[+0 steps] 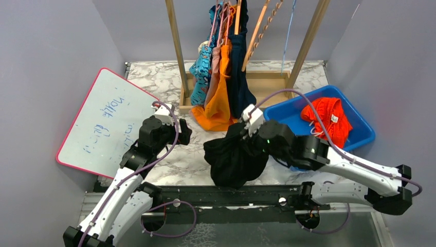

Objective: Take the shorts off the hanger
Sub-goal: Place the shorts in the basket.

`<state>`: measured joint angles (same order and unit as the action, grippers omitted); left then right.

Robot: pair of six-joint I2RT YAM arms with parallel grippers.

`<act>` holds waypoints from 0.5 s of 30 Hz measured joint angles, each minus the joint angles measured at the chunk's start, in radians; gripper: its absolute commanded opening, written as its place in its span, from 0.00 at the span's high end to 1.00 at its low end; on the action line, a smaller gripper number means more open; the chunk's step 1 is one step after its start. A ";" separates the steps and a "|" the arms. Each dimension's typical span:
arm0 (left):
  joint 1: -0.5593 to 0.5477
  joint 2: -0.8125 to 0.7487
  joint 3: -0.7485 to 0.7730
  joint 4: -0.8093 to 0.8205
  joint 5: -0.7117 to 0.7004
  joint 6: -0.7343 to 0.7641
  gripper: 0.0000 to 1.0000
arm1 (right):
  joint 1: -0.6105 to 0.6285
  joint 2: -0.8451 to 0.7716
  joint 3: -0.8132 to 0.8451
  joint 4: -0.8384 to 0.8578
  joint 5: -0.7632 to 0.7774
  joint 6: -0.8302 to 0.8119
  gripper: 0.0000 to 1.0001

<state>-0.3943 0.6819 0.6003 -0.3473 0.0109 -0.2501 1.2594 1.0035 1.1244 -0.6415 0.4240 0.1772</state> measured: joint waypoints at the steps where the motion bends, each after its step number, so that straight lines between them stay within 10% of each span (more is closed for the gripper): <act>1: 0.000 0.000 0.000 0.000 0.000 0.000 0.04 | -0.065 0.020 -0.004 0.003 -0.059 0.007 0.98; 6: -0.001 0.000 0.000 0.000 0.000 0.000 0.04 | -0.385 0.045 -0.077 0.026 -0.232 0.044 0.98; 15: -0.007 -0.002 0.000 -0.001 0.000 0.000 0.04 | -0.390 -0.146 0.000 -0.035 -0.084 0.114 0.98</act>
<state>-0.4015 0.6804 0.6003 -0.3485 0.0105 -0.2501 0.8692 0.8574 1.1248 -0.6765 0.3405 0.2916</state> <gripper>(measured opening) 0.955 0.278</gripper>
